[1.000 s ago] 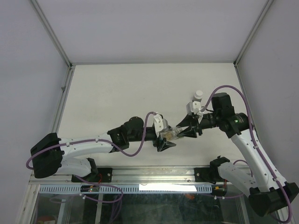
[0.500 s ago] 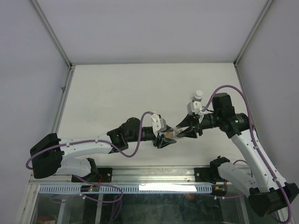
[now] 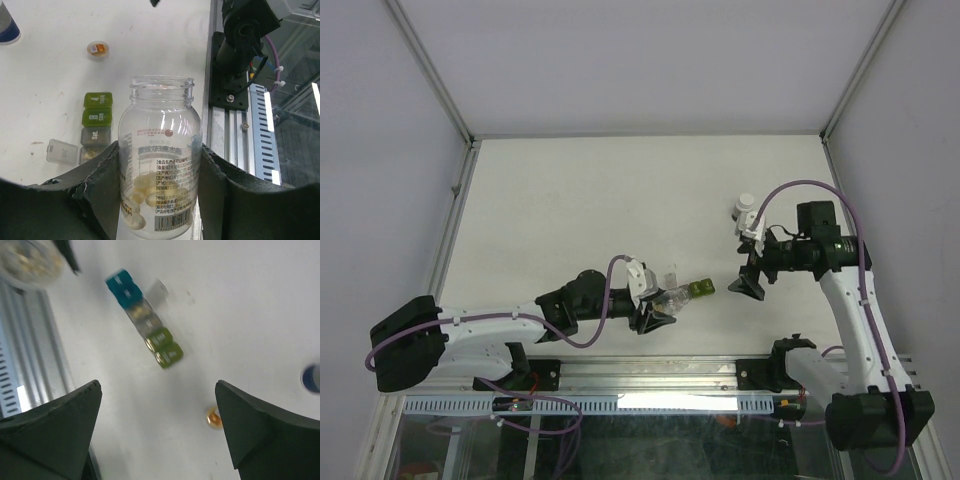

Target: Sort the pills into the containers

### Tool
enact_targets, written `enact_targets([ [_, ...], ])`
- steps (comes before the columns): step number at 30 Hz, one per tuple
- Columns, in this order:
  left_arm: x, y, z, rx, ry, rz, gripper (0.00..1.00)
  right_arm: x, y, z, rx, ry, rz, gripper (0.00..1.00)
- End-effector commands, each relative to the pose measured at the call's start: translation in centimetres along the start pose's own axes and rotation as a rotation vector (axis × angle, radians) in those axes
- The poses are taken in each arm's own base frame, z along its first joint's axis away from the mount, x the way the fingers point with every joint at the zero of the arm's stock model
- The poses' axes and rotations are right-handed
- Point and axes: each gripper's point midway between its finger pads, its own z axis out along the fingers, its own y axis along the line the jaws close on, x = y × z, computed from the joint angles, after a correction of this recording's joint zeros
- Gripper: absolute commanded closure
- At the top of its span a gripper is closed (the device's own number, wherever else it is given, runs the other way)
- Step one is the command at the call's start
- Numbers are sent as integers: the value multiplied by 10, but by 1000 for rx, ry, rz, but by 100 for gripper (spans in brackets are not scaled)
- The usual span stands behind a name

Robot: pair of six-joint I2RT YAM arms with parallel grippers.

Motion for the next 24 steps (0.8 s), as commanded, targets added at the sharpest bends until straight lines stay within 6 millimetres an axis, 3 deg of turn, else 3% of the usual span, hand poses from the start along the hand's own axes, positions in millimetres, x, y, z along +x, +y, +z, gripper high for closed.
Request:
enact_targets([
  [1, -18, 4, -9, -33, -96, -14, 100, 68, -43, -21, 119, 263, 0, 1],
  [6, -10, 4, -16, -41, -102, -24, 100, 97, -73, -23, 98, 355, -26, 1],
  [13, -7, 4, -24, -50, -117, -15, 100, 137, -95, -13, -6, 370, -291, 1],
  [18, -4, 4, -24, -51, -112, -13, 100, 151, -110, -2, -79, 306, -292, 1],
  [24, -1, 4, -23, -49, -105, -12, 100, 160, -123, 12, -44, 292, -302, 2],
])
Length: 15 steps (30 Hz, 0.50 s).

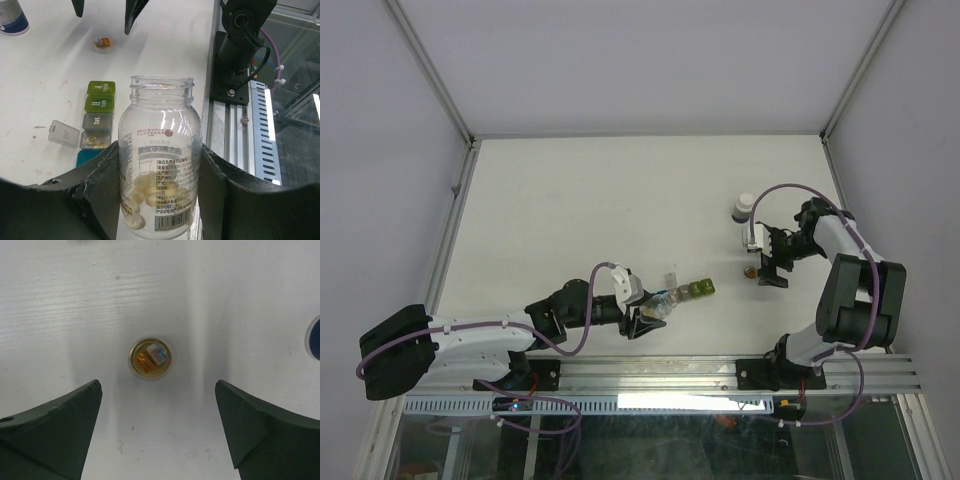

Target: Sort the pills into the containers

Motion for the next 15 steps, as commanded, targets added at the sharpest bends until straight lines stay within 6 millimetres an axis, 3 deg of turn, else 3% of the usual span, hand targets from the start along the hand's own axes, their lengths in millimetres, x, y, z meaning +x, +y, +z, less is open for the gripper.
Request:
enact_targets([
  [1, -18, 3, 1, -12, -73, 8, 100, -9, -23, 1, 79, -36, -100, 2],
  [9, -15, 2, 5, -4, -50, 4, 100, -3, -10, 23, -11, -5, -30, 16],
  [15, -15, 2, 4, -3, -51, 3, 100, 2, -7, 29, -35, 26, -8, 25],
])
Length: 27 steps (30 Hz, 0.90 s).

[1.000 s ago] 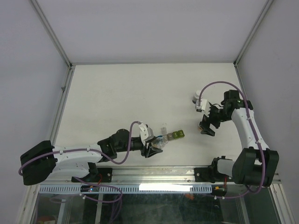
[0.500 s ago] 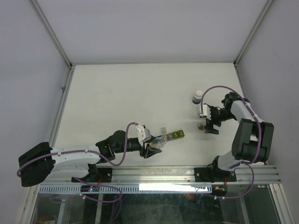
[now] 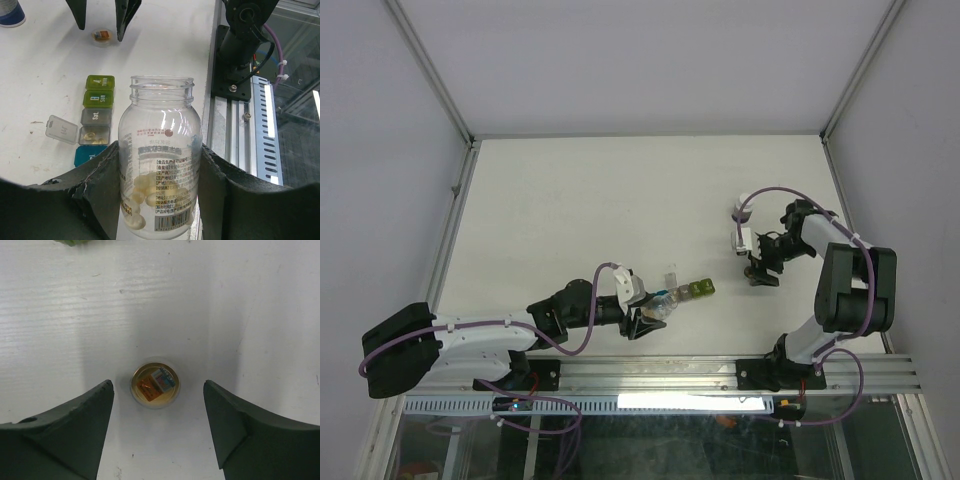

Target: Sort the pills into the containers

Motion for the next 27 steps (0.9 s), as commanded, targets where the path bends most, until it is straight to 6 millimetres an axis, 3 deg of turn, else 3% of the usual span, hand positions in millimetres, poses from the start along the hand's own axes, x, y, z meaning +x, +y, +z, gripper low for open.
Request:
enact_targets([
  [1, -22, 1, 2, -2, -73, 9, 100, 2, -3, 0, 10, 22, 13, 27],
  [22, -22, 0, 3, 5, -70, 2, 100, 7, 0, 8, 7, 82, 53, 53],
  [27, -27, -7, 2, 37, -85, -4, 100, -9, 1, 1, 25, 35, 99, 62],
])
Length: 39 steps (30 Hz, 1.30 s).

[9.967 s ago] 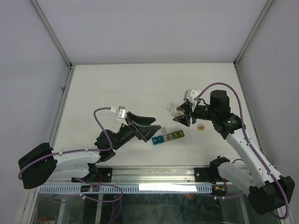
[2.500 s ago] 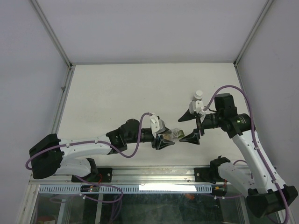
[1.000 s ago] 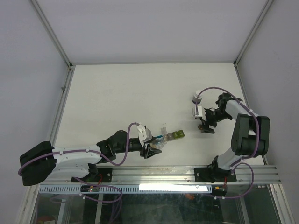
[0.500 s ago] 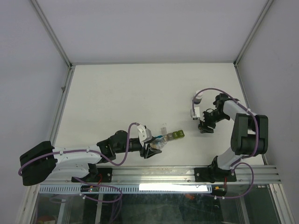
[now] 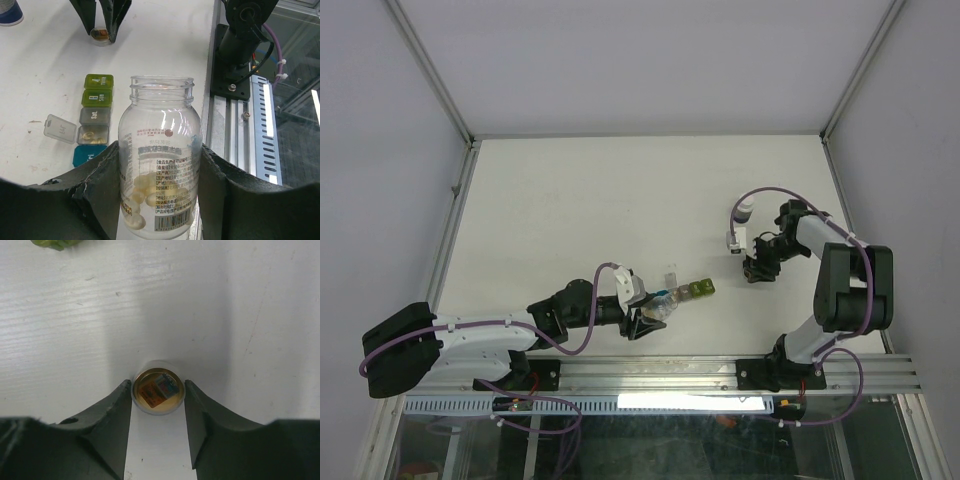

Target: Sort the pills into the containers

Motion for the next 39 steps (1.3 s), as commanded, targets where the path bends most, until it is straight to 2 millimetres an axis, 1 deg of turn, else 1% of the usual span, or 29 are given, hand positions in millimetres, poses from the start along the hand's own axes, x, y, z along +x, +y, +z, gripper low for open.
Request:
enact_targets([
  [1, -31, -8, 1, 44, -95, -3, 100, -22, 1, -13, 35, -58, 32, 64],
  [4, -36, -13, 0, 65, -113, -8, 100, -60, 13, -27, 19, -173, 52, 70],
  [7, -40, -15, 0, 81, -132, -2, 100, -108, 30, -41, -4, -299, 38, 73],
  [10, -43, -17, 2, 95, -142, 10, 100, -156, 51, -55, -27, -412, 10, 75],
  [14, -48, -22, 3, 125, -154, 27, 100, -211, 84, -74, -104, -553, -27, 76],
  [17, -53, -24, 2, 137, -177, 44, 100, -243, 107, -89, -184, -653, -56, 76],
  [20, -59, -25, 2, 140, -194, 54, 100, -266, 128, -97, -261, -710, -84, 76],
  [23, -65, -25, 4, 145, -204, 58, 100, -279, 141, -99, -303, -729, -104, 76],
  [26, -69, -25, 5, 144, -211, 57, 100, -285, 147, -97, -311, -731, -115, 76],
  [30, -70, -25, 7, 144, -218, 47, 100, -285, 156, -93, -346, -740, -121, 76],
  [39, -71, -25, 9, 146, -223, 33, 100, -280, 163, -77, -373, -700, -126, 76],
])
